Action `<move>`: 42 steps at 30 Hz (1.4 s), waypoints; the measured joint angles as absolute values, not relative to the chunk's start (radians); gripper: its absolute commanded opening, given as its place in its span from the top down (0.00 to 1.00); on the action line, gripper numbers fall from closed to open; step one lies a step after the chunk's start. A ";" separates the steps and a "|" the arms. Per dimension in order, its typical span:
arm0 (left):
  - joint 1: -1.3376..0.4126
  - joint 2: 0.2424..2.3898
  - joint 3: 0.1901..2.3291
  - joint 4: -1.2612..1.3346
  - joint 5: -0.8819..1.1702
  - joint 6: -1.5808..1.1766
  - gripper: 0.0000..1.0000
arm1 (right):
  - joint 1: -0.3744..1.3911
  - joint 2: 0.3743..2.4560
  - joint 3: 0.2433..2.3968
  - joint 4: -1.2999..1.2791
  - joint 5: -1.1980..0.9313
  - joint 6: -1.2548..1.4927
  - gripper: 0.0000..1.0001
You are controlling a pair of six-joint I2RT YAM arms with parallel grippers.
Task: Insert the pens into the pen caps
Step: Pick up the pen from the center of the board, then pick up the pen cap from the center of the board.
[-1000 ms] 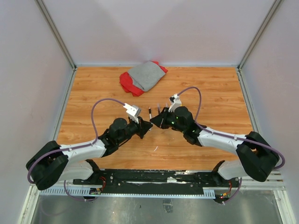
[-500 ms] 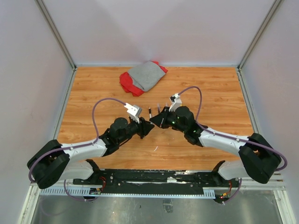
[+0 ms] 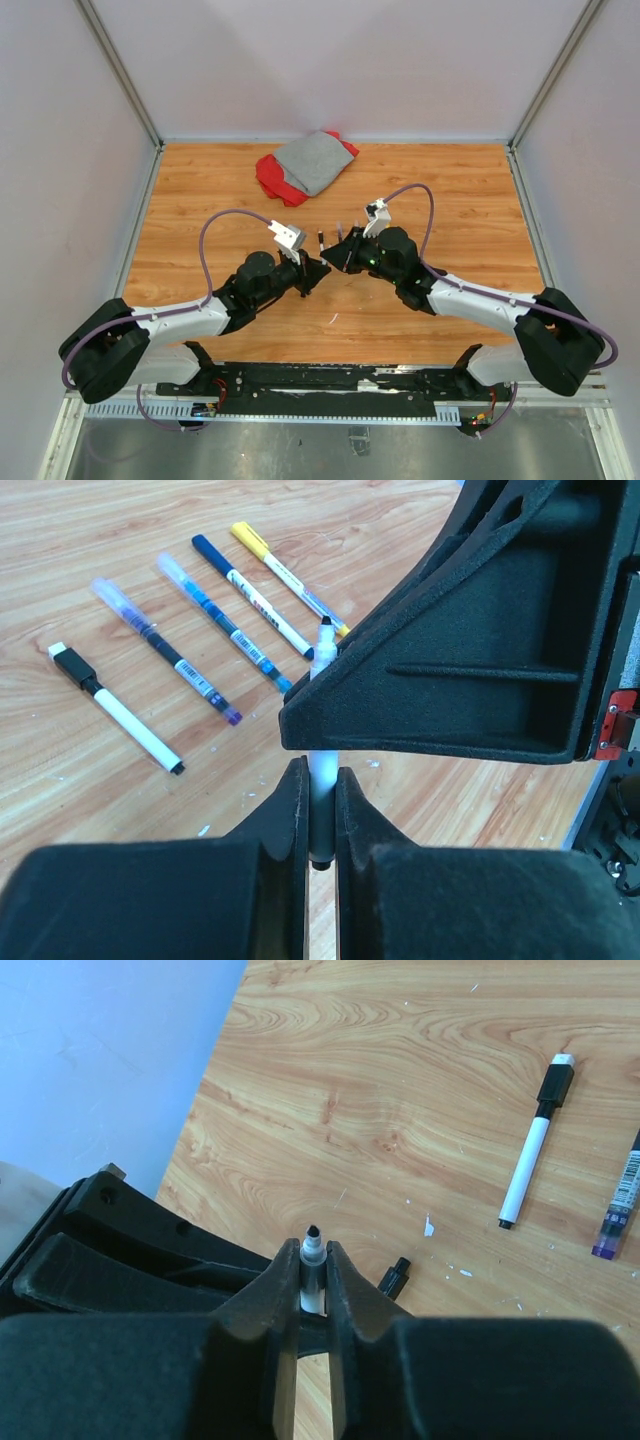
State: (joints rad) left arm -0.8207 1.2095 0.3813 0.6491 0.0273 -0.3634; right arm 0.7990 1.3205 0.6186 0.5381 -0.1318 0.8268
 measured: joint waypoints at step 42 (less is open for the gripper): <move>-0.514 0.959 0.329 0.378 -0.414 -0.598 0.99 | 0.933 1.362 0.835 0.038 -0.244 -0.172 0.18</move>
